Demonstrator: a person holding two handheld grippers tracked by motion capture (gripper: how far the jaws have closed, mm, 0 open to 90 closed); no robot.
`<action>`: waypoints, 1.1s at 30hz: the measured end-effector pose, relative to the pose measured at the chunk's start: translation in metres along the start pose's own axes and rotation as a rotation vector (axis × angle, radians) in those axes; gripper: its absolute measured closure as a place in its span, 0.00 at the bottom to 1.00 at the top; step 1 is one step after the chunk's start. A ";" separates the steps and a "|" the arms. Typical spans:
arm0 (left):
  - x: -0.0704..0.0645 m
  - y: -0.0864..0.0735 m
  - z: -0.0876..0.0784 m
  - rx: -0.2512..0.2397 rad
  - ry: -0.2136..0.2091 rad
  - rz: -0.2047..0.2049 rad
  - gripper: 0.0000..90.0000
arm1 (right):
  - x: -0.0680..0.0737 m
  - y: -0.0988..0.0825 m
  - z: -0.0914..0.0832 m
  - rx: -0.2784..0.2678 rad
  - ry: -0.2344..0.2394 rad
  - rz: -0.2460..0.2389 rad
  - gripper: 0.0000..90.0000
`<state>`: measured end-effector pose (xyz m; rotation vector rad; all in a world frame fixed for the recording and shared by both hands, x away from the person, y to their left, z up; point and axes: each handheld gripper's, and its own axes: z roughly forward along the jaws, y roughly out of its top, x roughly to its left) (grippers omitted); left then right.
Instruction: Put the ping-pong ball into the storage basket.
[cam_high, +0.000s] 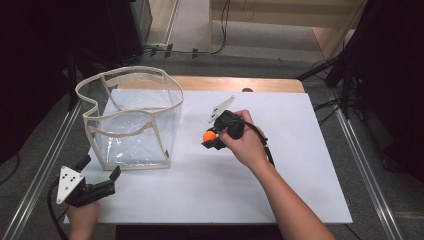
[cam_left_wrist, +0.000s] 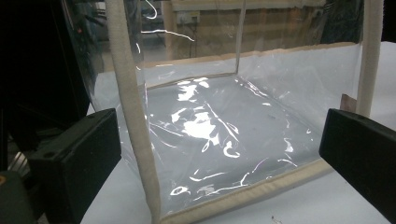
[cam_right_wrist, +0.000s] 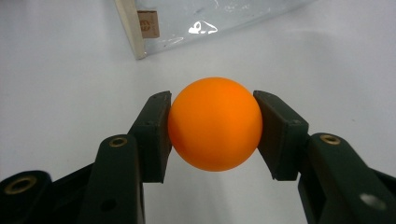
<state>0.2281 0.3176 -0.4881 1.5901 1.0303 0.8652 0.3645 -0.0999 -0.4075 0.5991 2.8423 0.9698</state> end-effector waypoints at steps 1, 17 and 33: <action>0.000 0.000 0.000 0.000 0.000 0.000 0.00 | 0.000 0.002 -0.001 -0.001 0.003 -0.001 0.53; 0.000 0.000 0.000 0.000 -0.002 -0.001 0.00 | -0.001 0.019 -0.010 -0.004 0.021 -0.030 0.53; 0.000 0.000 0.000 0.001 -0.003 0.000 0.00 | -0.002 0.031 -0.017 -0.009 0.030 -0.044 0.53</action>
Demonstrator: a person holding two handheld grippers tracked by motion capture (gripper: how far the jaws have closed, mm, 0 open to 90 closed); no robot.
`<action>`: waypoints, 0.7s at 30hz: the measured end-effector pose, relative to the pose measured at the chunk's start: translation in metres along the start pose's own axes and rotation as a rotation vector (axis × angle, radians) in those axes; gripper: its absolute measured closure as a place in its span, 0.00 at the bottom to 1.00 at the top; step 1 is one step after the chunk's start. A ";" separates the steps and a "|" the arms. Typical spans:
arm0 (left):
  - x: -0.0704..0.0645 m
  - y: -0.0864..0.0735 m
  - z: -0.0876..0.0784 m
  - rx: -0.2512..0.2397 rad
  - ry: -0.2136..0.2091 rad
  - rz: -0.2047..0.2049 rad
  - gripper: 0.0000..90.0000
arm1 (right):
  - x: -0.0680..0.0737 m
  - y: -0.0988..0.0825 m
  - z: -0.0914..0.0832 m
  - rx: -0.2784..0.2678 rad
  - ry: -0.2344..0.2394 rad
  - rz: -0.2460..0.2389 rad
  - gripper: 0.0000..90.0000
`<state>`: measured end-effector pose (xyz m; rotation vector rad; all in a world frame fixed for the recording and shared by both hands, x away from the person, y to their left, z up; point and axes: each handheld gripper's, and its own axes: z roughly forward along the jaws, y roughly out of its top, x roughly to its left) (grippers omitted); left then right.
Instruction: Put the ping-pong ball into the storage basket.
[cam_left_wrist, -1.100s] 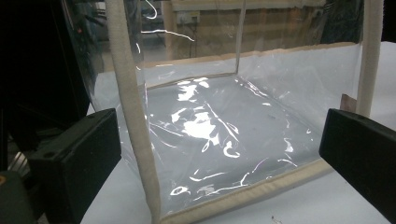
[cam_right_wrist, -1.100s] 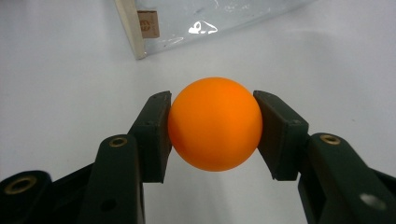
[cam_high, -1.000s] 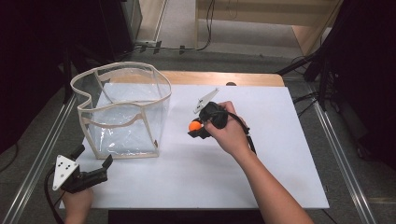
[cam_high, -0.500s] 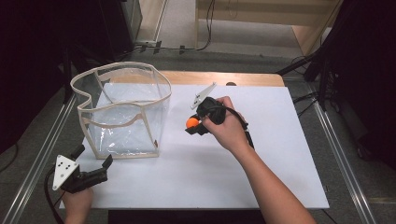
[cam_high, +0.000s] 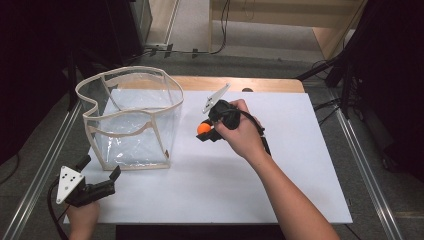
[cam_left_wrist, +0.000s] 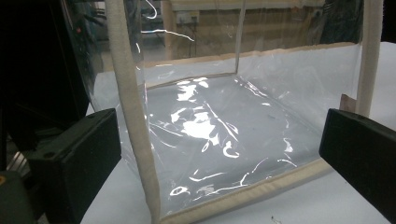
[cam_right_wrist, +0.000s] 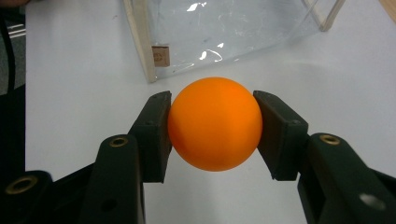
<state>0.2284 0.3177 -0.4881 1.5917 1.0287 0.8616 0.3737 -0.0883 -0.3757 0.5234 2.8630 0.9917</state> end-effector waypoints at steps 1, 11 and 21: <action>0.000 0.000 0.000 0.000 0.000 0.000 0.00 | 0.000 0.001 0.000 0.001 -0.001 0.005 0.53; 0.000 0.000 0.000 0.000 0.000 -0.001 0.00 | -0.001 0.008 -0.006 -0.004 0.003 0.001 0.53; 0.000 0.000 0.000 0.001 -0.001 0.000 0.00 | -0.002 0.018 -0.011 -0.012 0.011 -0.016 0.53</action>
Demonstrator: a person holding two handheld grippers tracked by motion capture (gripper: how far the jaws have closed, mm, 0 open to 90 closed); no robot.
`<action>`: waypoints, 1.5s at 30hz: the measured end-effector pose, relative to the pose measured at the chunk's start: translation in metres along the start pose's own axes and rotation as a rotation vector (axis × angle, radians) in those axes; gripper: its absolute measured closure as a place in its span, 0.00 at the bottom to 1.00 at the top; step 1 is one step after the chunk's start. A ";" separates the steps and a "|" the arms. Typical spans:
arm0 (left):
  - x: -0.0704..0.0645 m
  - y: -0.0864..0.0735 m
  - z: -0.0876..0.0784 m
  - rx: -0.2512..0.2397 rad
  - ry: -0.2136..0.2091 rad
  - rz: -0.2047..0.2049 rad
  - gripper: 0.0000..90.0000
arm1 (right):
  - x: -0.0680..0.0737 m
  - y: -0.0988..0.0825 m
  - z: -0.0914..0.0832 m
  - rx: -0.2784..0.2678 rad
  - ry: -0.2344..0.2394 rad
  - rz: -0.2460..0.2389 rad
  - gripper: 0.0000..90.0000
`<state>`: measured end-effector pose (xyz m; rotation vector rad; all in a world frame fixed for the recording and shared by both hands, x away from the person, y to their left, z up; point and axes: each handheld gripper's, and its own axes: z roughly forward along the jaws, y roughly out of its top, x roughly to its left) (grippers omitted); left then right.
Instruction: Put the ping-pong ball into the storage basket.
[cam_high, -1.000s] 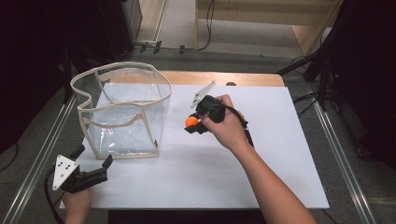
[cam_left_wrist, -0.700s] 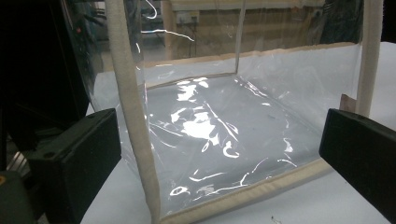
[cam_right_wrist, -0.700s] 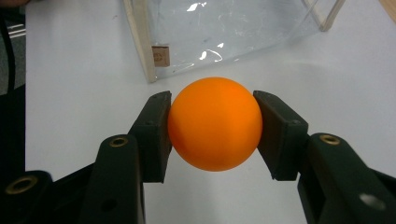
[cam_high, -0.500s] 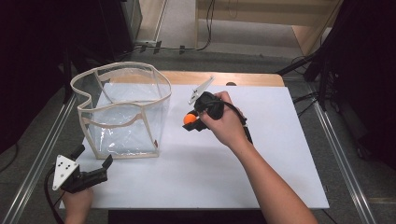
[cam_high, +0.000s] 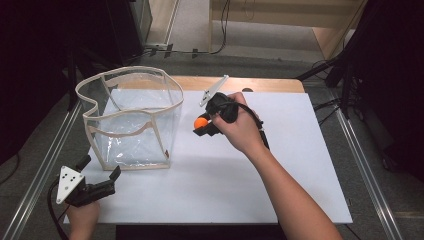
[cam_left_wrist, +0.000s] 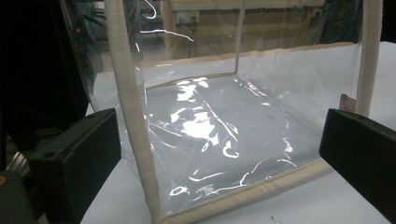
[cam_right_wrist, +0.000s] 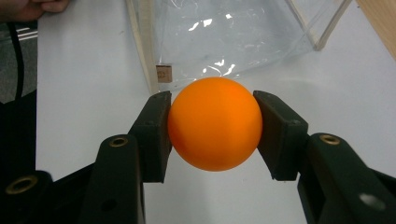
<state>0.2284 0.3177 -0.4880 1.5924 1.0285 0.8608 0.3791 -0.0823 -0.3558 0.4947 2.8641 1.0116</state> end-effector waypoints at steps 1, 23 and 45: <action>0.000 0.000 0.000 -0.001 0.000 0.000 0.00 | 0.000 0.001 0.000 -0.004 0.002 -0.005 0.53; 0.000 0.000 0.000 0.003 0.000 0.000 0.00 | -0.005 0.016 -0.006 -0.004 0.016 0.001 0.53; -0.001 0.000 0.000 0.001 -0.006 -0.003 0.00 | -0.007 0.062 -0.018 0.005 0.013 -0.051 0.53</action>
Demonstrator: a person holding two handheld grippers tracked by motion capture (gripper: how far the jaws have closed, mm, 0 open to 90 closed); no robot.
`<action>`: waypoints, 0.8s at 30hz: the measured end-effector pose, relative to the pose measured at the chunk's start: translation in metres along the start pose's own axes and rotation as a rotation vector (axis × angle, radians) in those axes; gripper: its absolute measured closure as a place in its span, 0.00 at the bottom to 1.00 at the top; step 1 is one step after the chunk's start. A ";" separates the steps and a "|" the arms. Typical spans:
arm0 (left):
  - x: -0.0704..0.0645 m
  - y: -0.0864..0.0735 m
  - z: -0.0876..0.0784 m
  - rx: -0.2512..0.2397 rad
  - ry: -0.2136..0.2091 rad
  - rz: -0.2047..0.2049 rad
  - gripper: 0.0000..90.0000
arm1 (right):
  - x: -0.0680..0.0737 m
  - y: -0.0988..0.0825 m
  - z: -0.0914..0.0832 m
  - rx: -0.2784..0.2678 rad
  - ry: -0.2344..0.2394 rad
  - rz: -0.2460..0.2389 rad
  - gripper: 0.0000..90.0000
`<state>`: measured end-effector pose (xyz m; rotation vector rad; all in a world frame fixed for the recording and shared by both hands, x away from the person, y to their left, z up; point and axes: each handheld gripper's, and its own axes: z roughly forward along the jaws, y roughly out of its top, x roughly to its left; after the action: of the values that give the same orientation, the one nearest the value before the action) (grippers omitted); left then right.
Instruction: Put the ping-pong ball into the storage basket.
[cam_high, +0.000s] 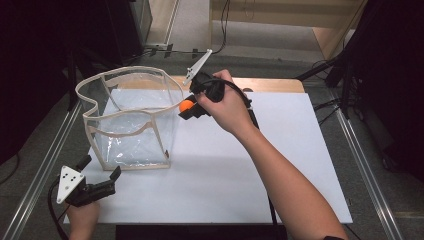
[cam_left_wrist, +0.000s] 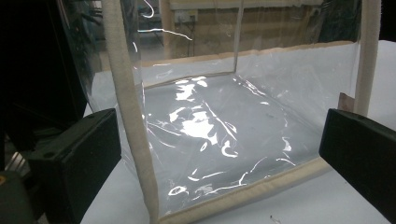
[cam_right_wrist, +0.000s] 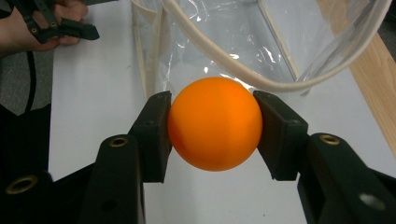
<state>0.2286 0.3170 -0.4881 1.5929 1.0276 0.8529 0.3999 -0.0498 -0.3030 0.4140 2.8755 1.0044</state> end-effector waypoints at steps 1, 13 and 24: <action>0.000 0.000 0.000 0.001 0.000 0.000 0.00 | 0.001 0.002 0.000 -0.001 0.003 0.005 0.53; 0.001 0.000 0.000 -0.003 -0.001 0.000 0.00 | -0.003 0.023 -0.007 -0.009 -0.004 -0.011 0.53; 0.001 0.000 0.000 -0.003 -0.002 0.003 0.00 | -0.015 0.029 0.000 -0.030 -0.006 0.014 0.53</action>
<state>0.2289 0.3181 -0.4880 1.5931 1.0225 0.8535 0.4211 -0.0319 -0.2855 0.4344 2.8519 1.0457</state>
